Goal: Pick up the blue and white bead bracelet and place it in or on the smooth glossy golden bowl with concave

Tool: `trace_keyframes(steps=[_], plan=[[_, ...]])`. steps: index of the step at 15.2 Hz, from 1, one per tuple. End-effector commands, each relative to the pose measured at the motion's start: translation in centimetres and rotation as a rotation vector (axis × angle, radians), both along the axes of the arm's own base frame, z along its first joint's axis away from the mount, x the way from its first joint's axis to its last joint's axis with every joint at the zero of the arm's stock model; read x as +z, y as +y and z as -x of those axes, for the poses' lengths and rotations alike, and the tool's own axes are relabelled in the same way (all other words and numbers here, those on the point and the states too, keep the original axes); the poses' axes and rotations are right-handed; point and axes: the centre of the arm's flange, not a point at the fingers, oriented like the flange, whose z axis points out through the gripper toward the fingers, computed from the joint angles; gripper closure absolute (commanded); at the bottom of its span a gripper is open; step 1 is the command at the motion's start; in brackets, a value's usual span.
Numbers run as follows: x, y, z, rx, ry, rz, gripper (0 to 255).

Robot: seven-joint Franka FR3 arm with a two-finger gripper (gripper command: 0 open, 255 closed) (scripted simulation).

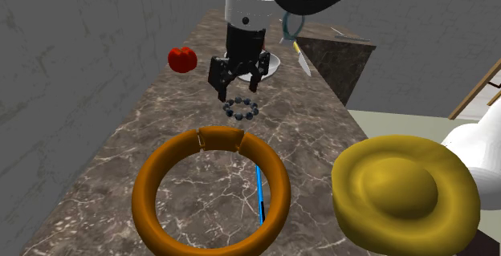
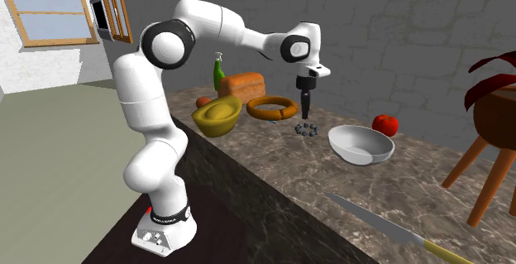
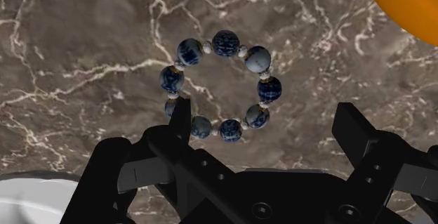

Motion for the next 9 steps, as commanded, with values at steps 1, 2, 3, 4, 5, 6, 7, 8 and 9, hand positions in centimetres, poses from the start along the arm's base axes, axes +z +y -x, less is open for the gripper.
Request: trace_keyframes(steps=[1, 2, 3, 4, 5, 6, 7, 8, 9], plan=[[-0.4, 1.3, -0.9, -0.010, -0.001, 0.002, 0], [-0.9, 1.3, -0.9, -0.010, -0.001, 0.002, 0], [-1.4, 1.3, -0.9, -0.010, -0.001, 0.002, 0], [-2.0, 1.3, -0.9, -0.010, -0.001, 0.002, 0], [-2.5, 1.3, -1.0, -0.010, -0.001, 0.002, 0], [-3.0, 1.3, -1.0, -0.010, -0.001, 0.002, 0], [-3.6, 1.3, -1.0, -0.010, -0.001, 0.002, 0], [-4.4, 1.3, -1.1, -0.010, -0.001, 0.002, 0], [-4.4, 1.3, -1.0, -0.009, -0.001, 0.002, 0]])
